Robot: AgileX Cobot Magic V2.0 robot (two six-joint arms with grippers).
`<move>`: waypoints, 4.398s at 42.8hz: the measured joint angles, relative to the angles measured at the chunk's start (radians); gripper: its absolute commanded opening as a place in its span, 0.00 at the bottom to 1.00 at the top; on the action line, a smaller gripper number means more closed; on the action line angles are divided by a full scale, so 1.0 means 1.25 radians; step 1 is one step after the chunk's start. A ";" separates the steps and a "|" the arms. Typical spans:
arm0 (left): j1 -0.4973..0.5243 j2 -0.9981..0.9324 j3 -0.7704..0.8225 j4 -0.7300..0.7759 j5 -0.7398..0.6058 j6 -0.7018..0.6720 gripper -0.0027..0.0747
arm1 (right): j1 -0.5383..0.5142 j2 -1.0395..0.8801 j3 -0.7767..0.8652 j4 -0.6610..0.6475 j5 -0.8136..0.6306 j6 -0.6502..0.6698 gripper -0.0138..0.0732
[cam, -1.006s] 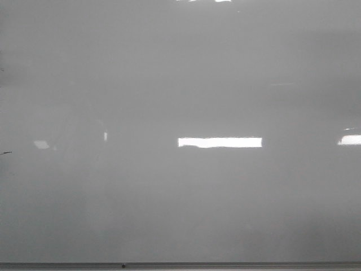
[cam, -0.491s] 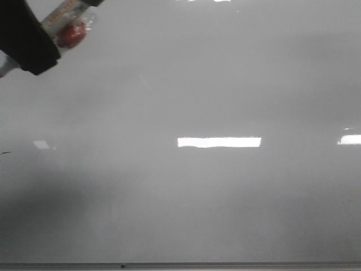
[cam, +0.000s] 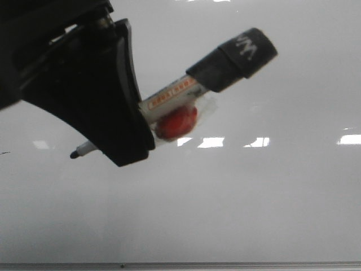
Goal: Write number 9 on whiteboard
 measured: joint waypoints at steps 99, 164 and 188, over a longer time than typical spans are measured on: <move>0.512 -0.457 0.159 0.051 -0.094 -0.303 0.58 | -0.194 -0.066 0.053 -0.072 -0.185 0.323 0.11; 0.526 -0.427 0.185 0.023 -0.130 -0.309 0.58 | -0.151 0.501 -0.291 -0.078 -0.296 0.269 0.08; 0.526 -0.427 0.185 0.023 -0.130 -0.309 0.58 | -0.140 0.545 -0.262 -0.088 -0.247 0.254 0.08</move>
